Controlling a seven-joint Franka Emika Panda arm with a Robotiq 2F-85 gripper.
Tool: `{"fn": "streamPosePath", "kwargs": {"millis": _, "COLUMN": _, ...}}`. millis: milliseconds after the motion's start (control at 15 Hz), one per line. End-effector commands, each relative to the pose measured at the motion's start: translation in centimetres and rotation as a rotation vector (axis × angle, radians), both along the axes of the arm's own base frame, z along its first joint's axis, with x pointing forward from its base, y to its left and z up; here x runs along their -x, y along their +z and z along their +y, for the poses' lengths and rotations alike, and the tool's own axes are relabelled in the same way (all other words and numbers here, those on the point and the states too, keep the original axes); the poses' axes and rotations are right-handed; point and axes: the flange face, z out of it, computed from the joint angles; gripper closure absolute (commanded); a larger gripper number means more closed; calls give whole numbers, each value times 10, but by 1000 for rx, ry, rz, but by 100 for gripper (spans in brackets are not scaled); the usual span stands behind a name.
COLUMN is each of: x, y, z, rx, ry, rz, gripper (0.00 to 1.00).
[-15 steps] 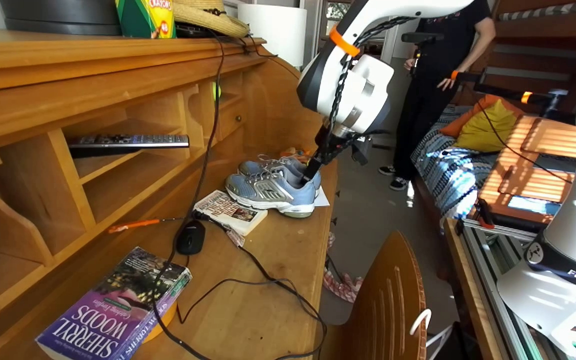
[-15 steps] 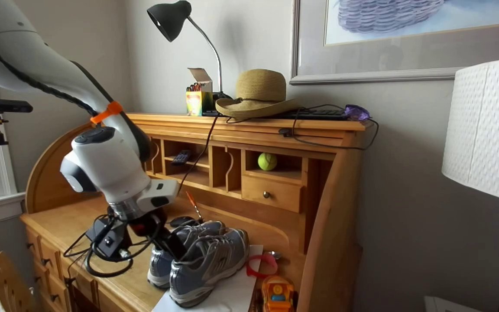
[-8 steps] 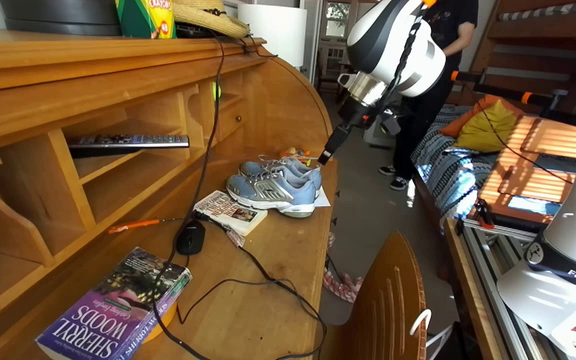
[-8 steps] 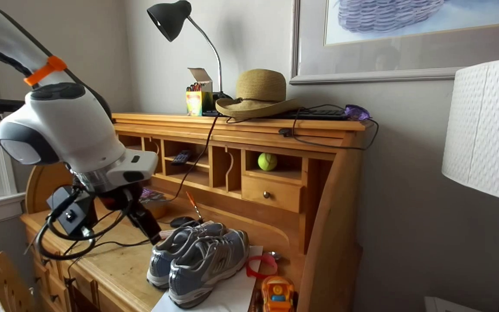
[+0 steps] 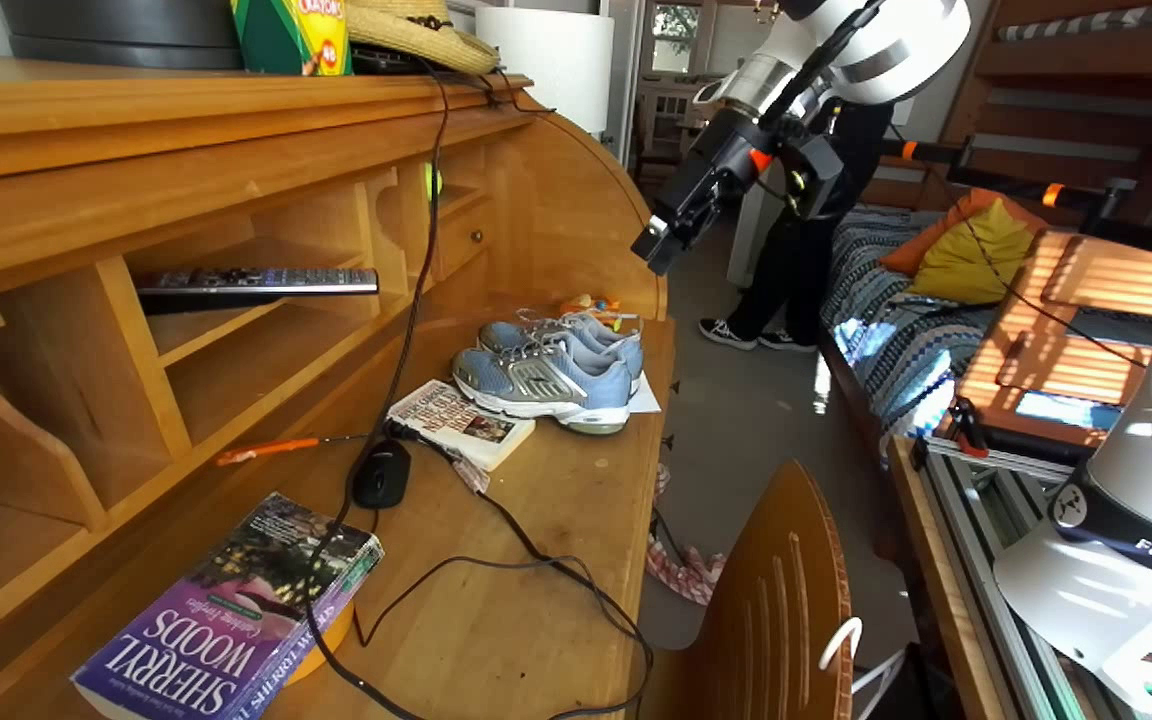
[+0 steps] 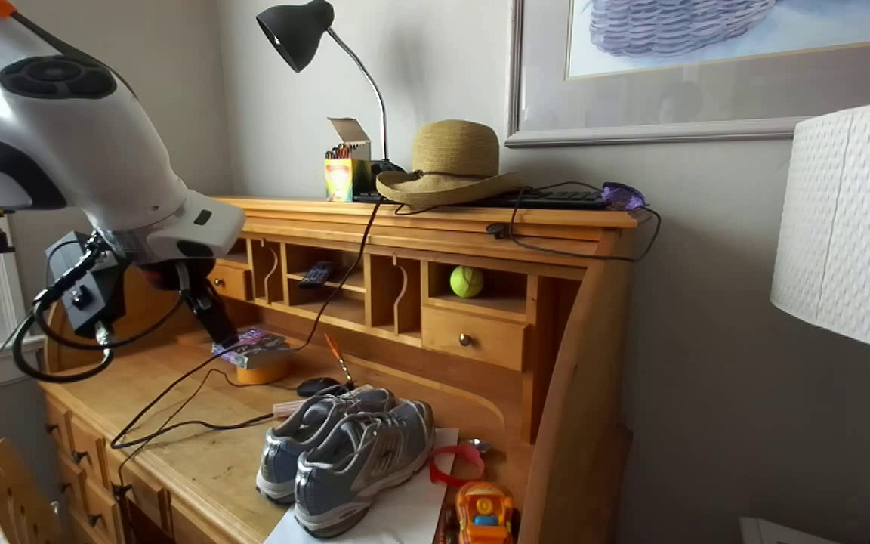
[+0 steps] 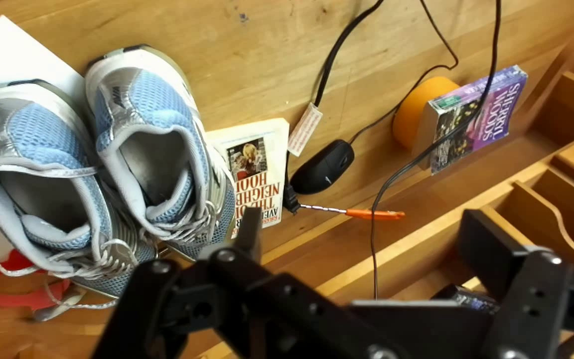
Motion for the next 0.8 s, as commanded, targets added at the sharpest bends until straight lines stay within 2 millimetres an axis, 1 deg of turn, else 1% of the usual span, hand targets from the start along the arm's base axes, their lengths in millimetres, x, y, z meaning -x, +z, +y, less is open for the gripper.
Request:
{"fn": "streamPosePath", "kwargs": {"millis": 0, "x": 1, "y": 3, "z": -1, "rx": -8, "ry": -15, "rz": -1, "gripper": 0}}
{"fn": "streamPosePath", "kwargs": {"millis": 133, "x": 2, "y": 3, "z": -5, "rx": -15, "ry": -30, "rz": -2, "gripper": 0}}
{"fn": "streamPosePath", "kwargs": {"millis": 667, "x": 2, "y": 3, "z": -6, "rx": -16, "ry": -34, "rz": -2, "gripper": 0}}
{"fn": "streamPosePath", "kwargs": {"millis": 733, "x": 0, "y": 3, "z": 0, "rx": -24, "ry": 0, "rz": 2, "gripper": 0}}
